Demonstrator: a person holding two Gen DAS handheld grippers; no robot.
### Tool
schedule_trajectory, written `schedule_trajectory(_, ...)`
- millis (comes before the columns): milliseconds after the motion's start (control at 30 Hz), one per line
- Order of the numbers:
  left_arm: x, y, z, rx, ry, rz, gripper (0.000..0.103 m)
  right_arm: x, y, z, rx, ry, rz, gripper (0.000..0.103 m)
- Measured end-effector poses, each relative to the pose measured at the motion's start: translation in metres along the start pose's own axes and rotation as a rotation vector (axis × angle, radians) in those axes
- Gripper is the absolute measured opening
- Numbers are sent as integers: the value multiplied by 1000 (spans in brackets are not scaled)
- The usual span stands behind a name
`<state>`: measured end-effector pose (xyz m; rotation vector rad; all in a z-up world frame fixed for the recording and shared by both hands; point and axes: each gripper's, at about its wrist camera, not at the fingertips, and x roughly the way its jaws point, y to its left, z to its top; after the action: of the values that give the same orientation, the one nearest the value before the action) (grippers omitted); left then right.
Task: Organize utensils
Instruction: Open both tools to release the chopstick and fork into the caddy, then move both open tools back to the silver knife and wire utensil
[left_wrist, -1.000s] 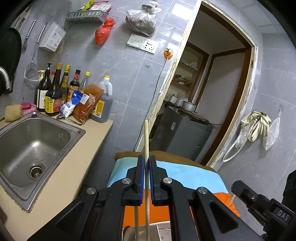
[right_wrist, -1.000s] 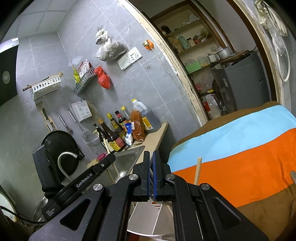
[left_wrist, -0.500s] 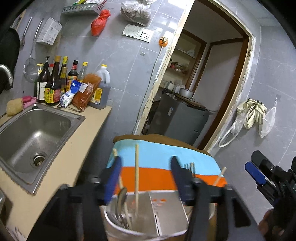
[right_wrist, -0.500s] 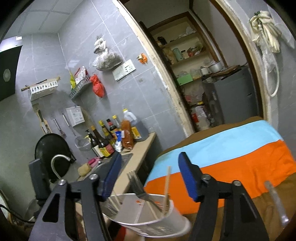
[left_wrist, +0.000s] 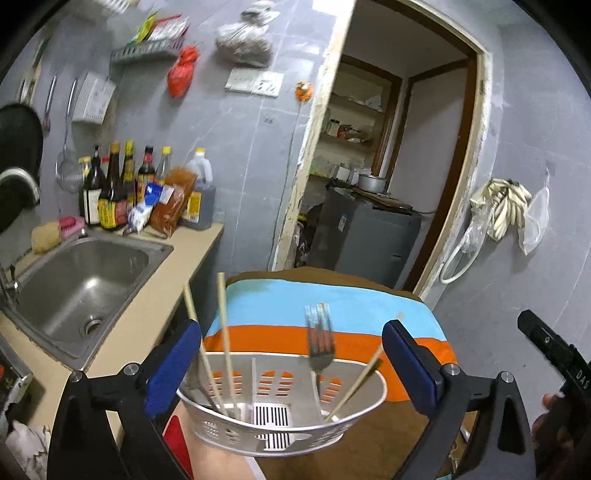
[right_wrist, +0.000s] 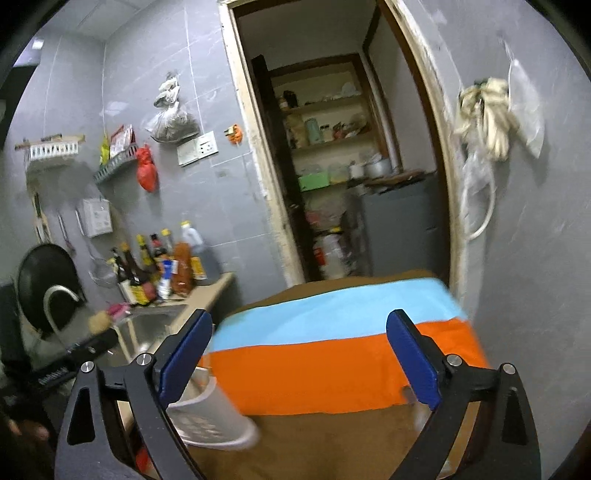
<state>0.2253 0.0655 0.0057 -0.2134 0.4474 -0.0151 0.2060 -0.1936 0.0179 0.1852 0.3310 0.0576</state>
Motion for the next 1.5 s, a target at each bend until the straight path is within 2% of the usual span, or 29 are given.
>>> schedule_trajectory(67,-4,-14,-4,30,-20,3,99,-4,-6,3,-38,-1,-14,101)
schedule_trajectory(200,-8,-40,-12,63,-32,3,100,-10,-24,6,-56,23,-28,101)
schedule_trajectory(433,-4,-83,-24,118,-28,6,100,-1,-81,-3,-55,119,-94,101)
schedule_trajectory(667,10,-125,-47,138,28,-27,100,21,-137,-20,-27,223,-92,101)
schedule_trajectory(933,49,-162,-90,119,215,-103,100,44,-184,-58,-8,344,-33,101)
schedule_trajectory(1233,87,-185,-136,119,405,-198,100,57,-216,-91,64,417,14,99)
schedule_trajectory(1433,103,-200,-154,166,504,-263,89,70,-222,-104,88,463,86,82)
schedule_trajectory(1500,107,-204,-159,182,537,-275,81,77,-221,-108,95,475,113,75)
